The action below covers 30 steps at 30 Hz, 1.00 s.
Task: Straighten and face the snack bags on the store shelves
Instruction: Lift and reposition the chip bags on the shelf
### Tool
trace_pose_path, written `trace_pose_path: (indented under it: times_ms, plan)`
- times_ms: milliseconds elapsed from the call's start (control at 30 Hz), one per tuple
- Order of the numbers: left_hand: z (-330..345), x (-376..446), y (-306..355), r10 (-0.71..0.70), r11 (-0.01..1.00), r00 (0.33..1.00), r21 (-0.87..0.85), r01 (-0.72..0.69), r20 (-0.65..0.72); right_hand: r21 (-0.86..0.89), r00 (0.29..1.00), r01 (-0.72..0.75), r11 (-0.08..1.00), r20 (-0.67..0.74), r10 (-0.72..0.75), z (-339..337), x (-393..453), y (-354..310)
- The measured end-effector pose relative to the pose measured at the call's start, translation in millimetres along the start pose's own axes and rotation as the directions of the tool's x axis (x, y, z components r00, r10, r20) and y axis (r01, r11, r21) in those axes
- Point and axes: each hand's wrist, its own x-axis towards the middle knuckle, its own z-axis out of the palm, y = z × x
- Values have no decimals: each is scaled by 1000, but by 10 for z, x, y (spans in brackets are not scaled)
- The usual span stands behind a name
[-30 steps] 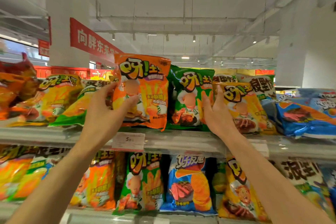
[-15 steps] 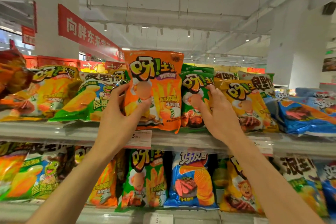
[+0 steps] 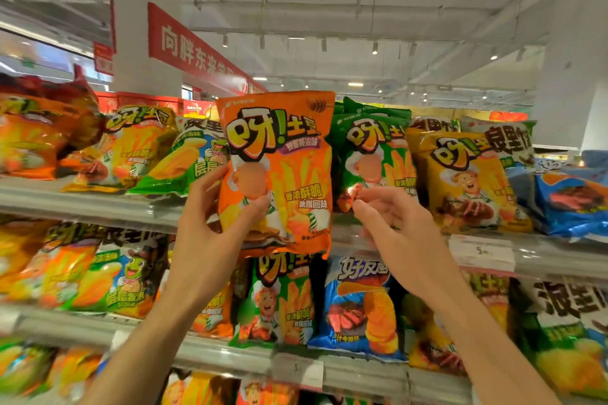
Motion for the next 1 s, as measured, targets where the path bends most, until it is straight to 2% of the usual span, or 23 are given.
trace_pose_path:
  times_ms: [133,300,667,800,1000]
  plan:
    - [-134,-243,-43,-24,998,999,49,25,-26,151,977,-87,985,208,55,248,-105,32]
    - [-322,-347,-62,-62,993,998,99,63,-13,236,952,-124,964,301,48,507,-144,3]
    - [-1005,236,-24,39,993,998,112,-44,47,292,988,-55,955,153,10,1144,77,-487]
    - [-1515,534,-97,63,990,995,123,-72,73,258,996,5,966,82,-27,1580,130,-844]
    - [-2414,974,-207,77,985,993,148,-91,93,205,998,-2,979,57,-9,2471,248,-1353]
